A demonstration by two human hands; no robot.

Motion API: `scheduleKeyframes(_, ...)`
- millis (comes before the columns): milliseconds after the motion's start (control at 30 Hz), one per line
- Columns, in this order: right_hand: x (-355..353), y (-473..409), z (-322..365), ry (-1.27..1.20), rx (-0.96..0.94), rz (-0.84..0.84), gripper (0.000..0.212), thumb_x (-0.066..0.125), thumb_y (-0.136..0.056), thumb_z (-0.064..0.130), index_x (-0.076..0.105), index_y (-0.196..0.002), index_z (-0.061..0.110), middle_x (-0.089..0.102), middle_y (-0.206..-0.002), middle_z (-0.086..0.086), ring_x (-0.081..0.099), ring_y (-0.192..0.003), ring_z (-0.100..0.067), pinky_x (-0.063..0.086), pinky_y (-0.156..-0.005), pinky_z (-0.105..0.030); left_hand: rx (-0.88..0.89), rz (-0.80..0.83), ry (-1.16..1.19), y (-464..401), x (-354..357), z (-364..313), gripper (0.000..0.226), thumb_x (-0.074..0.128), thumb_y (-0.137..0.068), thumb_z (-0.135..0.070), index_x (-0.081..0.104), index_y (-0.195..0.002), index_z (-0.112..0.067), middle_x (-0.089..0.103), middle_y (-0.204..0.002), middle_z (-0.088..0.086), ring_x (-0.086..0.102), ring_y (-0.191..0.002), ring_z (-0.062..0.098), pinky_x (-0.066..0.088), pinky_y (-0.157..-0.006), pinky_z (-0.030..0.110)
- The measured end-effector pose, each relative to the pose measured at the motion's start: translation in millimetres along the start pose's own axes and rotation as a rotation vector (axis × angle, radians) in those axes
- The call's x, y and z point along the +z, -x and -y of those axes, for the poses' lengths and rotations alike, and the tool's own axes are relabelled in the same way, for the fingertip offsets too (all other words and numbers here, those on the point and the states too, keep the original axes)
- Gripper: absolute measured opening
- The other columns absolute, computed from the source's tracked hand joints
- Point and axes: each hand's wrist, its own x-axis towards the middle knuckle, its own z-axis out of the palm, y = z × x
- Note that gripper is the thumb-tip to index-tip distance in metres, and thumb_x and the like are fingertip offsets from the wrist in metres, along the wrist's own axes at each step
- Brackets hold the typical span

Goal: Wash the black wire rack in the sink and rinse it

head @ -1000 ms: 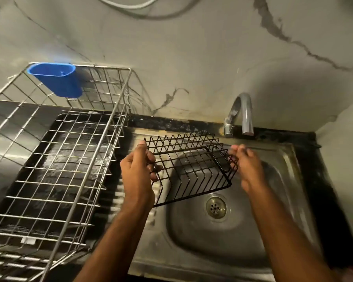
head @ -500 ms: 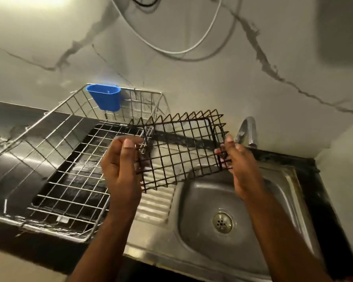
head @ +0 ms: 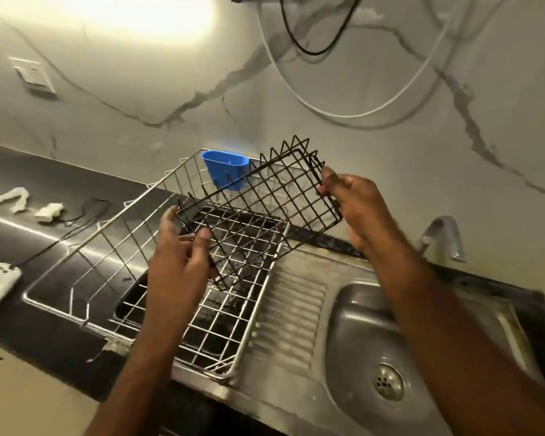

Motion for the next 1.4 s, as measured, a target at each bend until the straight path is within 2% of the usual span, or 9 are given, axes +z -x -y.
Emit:
scheduleKeyframes(133,40.5,-42.2,7.4,0.054,-0.003,0.079,0.038,0.068,-0.089,0.051,0.071,-0.082,0.014,0.075,-0.102,-0.005,0.062,-0.108,-0.012,0.039,-0.094,-0.034,-0.088,0.125,0.018,-11.6,-19.2,11.3,0.068,0.044,-0.107,-0.035,0.009,-0.162,-0.019,0.076,-0.088,-0.001,0.063,-0.072,-0.010,0.039,-0.056,-0.005)
scheduleKeyframes(233,73.5,-78.2,3.5,0.134,0.030,0.125,0.050,0.072,-0.083,0.057,0.072,-0.086,0.008,0.075,-0.100,-0.015,0.066,-0.107,-0.024,0.044,-0.104,-0.044,-0.154,0.228,-0.004,-19.4,-31.0,16.3,0.073,0.043,-0.108,-0.032,-0.003,-0.162,-0.019,0.071,-0.100,-0.010,0.052,-0.080,-0.017,0.036,-0.082,0.002)
scheduleKeyframes(367,114.8,-105.2,-7.5,0.278,0.120,0.239,0.055,0.067,-0.084,0.061,0.072,-0.095,0.007,0.073,-0.104,-0.013,0.065,-0.108,-0.029,0.046,-0.102,-0.047,-0.267,0.352,-0.055,-38.1,-39.4,45.9,0.075,0.042,-0.109,-0.020,-0.012,-0.160,-0.010,0.045,-0.079,-0.017,0.045,-0.061,-0.002,0.042,-0.051,0.011)
scheduleKeyframes(467,139.0,-106.6,-12.2,0.405,0.169,0.355,0.036,0.055,-0.100,0.042,0.069,-0.095,0.010,0.069,-0.102,-0.008,0.060,-0.099,-0.019,0.044,-0.092,-0.037,-0.301,0.475,-0.112,-40.8,-38.4,63.2,0.080,0.039,-0.109,-0.027,-0.024,-0.158,-0.021,0.046,-0.108,-0.022,0.056,-0.093,0.007,0.055,-0.085,0.028)
scheduleKeyframes(533,154.7,-112.1,-23.3,0.473,0.196,0.398,0.036,0.052,-0.102,0.039,0.068,-0.100,0.007,0.066,-0.101,-0.007,0.058,-0.097,-0.019,0.045,-0.088,-0.036,-0.371,0.561,-0.146,-38.7,-35.7,71.2,0.079,0.037,-0.107,-0.034,-0.024,-0.158,-0.025,0.039,-0.151,-0.006,0.044,-0.136,0.026,0.032,-0.119,0.056)
scheduleKeyframes(767,187.3,-121.0,-71.4,0.714,0.313,0.559,0.051,0.046,-0.103,0.045,0.059,-0.130,0.003,0.061,-0.123,-0.010,0.054,-0.116,-0.025,0.042,-0.100,-0.038,-0.581,0.855,-0.257,-43.6,-19.9,89.7,0.091,0.036,-0.100,-0.065,-0.022,-0.158,-0.027,0.042,-0.159,0.012,0.036,-0.148,0.033,0.023,-0.123,0.057)
scheduleKeyframes(867,193.7,-126.2,-92.5,0.804,0.325,0.571,0.038,0.044,-0.104,0.045,0.061,-0.098,0.011,0.055,-0.104,-0.007,0.053,-0.090,-0.018,0.045,-0.082,-0.034,-0.543,0.966,-0.313,-40.0,-20.9,89.8,0.087,0.038,-0.100,-0.064,-0.017,-0.159,-0.030,0.026,-0.166,0.009,0.031,-0.151,0.029,0.022,-0.124,0.050)
scheduleKeyframes(1033,183.6,-125.4,-104.2,0.792,0.378,0.589,0.046,0.046,-0.105,0.039,0.060,-0.128,0.002,0.054,-0.140,-0.016,0.051,-0.128,-0.031,0.040,-0.108,-0.045,-0.406,0.909,-0.471,-46.1,-23.3,88.8,0.072,0.038,-0.102,-0.060,0.013,-0.161,-0.029,0.042,-0.158,0.008,0.046,-0.141,0.025,0.035,-0.120,0.050)
scheduleKeyframes(1400,165.4,-86.0,-61.9,0.601,0.027,0.349,0.036,0.047,-0.104,0.038,0.064,-0.110,0.007,0.063,-0.092,-0.008,0.058,-0.080,-0.021,0.049,-0.072,-0.034,0.183,0.442,-0.614,-52.8,-18.9,55.7,0.042,0.050,-0.100,-0.055,0.066,-0.117,-0.020,0.075,-0.092,-0.003,0.070,-0.078,0.010,0.056,-0.074,0.029)
